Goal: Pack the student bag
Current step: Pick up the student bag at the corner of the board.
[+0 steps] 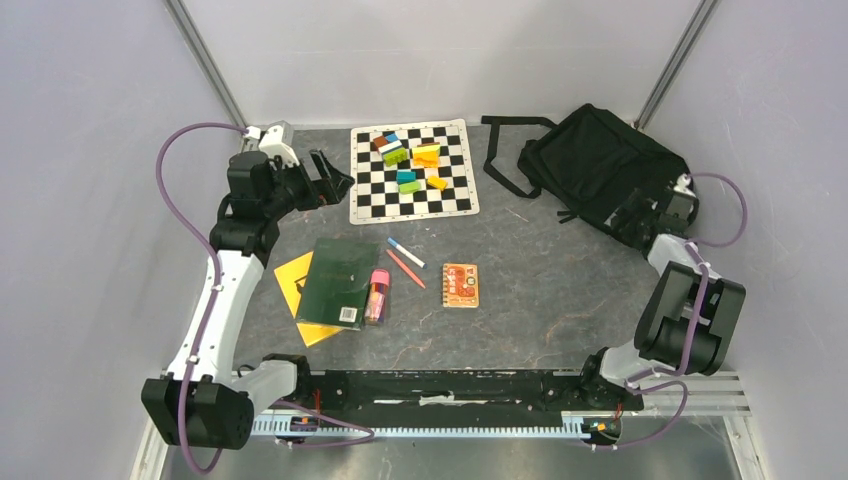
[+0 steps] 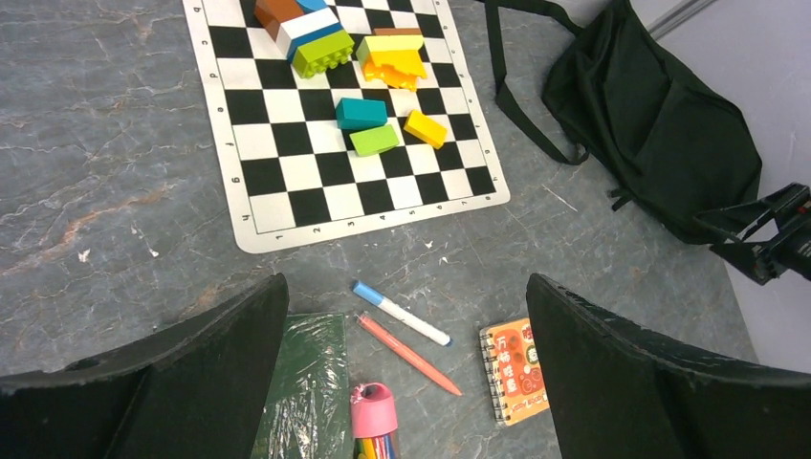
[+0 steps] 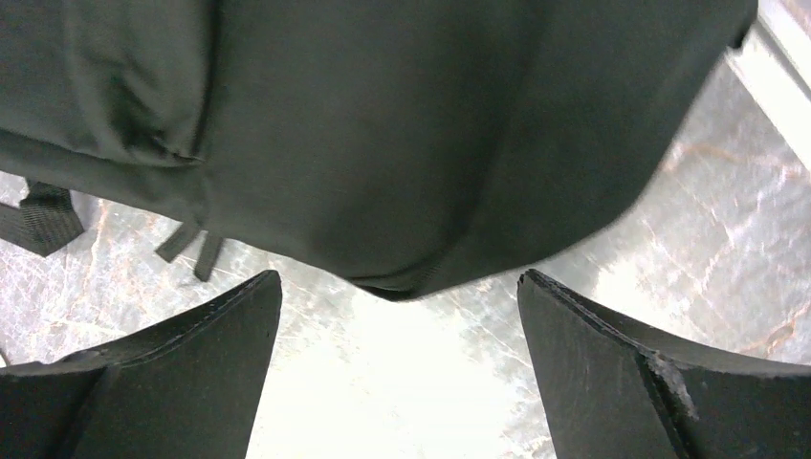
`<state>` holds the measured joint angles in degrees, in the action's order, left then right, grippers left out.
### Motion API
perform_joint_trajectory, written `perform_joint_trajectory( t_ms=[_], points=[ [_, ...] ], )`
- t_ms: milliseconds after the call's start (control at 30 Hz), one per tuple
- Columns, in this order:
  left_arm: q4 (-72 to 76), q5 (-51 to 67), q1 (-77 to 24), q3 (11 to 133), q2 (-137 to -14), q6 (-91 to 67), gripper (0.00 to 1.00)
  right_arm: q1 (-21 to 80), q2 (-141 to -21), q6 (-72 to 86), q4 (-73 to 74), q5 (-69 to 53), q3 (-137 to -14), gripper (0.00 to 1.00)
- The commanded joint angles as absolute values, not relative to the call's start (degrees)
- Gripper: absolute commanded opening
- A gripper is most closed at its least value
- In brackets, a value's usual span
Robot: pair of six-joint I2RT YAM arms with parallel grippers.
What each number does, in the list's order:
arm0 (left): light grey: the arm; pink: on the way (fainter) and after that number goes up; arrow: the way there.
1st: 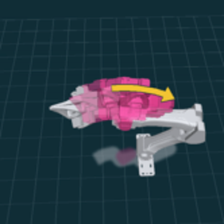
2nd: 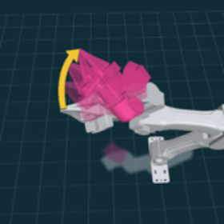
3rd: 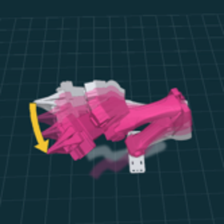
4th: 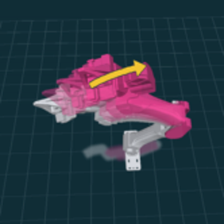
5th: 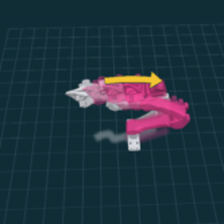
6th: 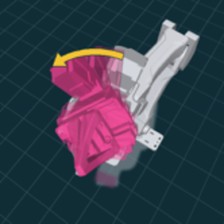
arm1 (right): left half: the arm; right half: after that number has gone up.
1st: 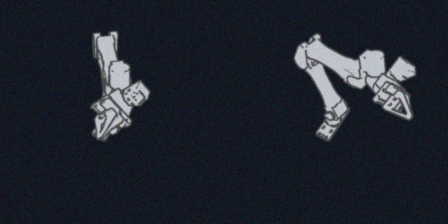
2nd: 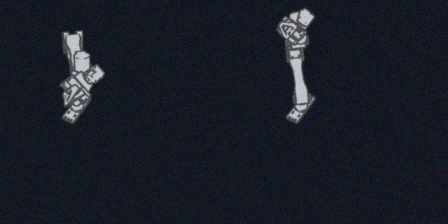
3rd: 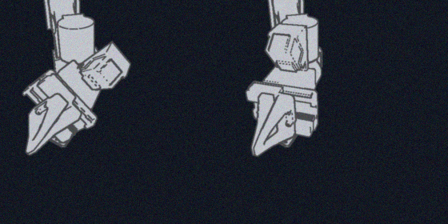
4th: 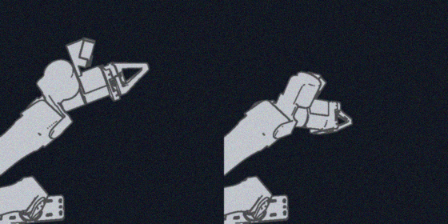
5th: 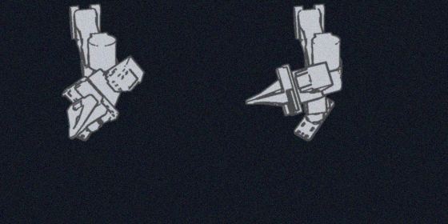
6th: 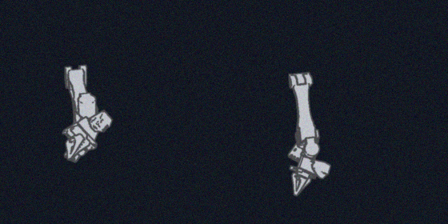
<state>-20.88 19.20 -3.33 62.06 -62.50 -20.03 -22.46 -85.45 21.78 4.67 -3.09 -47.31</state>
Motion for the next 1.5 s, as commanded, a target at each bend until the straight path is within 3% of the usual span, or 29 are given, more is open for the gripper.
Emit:
perform_joint_trajectory(
  t_ms=[0,233,467,600,1067,1333,1400,1467],
  points=[
    [-19.68,20.6,-3.02,62.49,-62.73,-21.4,1.0,-26.15,-84.73,27.76,-0.45,-10.57,-43.66,0.99],
    [-20.1,19.78,-3.03,62.49,-63.3,-20.92,1.0,-27.49,-78.61,28.57,-3.54,-4.27,-38.63,0.99],
    [-20.43,20.03,-3.0,62.62,-64.97,-20.92,1.0,-28.73,-83.52,31.77,-5.83,-6.3,-40.0,0.99],
    [-20.83,20.18,-3.03,62.93,-65.0,-20.57,1.0,-28.91,-87.49,35.2,-6.39,-10.04,-40.93,0.93],
    [-21.44,19.85,-2.97,63.16,-65.62,-20.15,1.0,-28.92,-92.56,35.52,-9.14,-7.88,-45.19,0.9],
    [-21.88,18.95,-2.94,63.28,-65.79,-19.6,1.0,-29.18,-91.95,32.4,-9.68,-12.22,-48.9,0.26],
    [-21.88,19.05,-2.97,63.28,-65.86,-19.66,1.0,-29.09,-88.29,34.32,-12.46,-14.8,-47.79,0.0],
    [-21.8,19.1,-2.92,63.28,-65.89,-19.59,1.0,-28.94,-84.3,35.74,-13.1,-16.02,-47.96,0.0]
  ],
)
